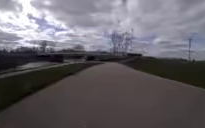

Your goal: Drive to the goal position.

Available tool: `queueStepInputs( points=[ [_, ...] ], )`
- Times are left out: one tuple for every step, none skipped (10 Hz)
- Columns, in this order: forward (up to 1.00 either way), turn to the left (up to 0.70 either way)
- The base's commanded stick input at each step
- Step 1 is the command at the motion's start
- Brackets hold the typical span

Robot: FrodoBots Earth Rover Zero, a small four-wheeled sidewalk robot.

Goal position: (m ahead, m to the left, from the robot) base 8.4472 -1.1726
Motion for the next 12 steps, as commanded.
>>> queueStepInputs(
  points=[
    [1.0, 0.0],
    [1.0, 0.0],
    [1.0, 0.0],
    [1.0, 0.0],
    [1.0, 0.0],
    [1.0, 0.0],
    [1.0, 0.0],
    [1.0, 0.0],
    [1.0, 0.0],
    [1.0, 0.0],
    [1.0, -0.01],
    [1.0, -0.04]
  ],
)
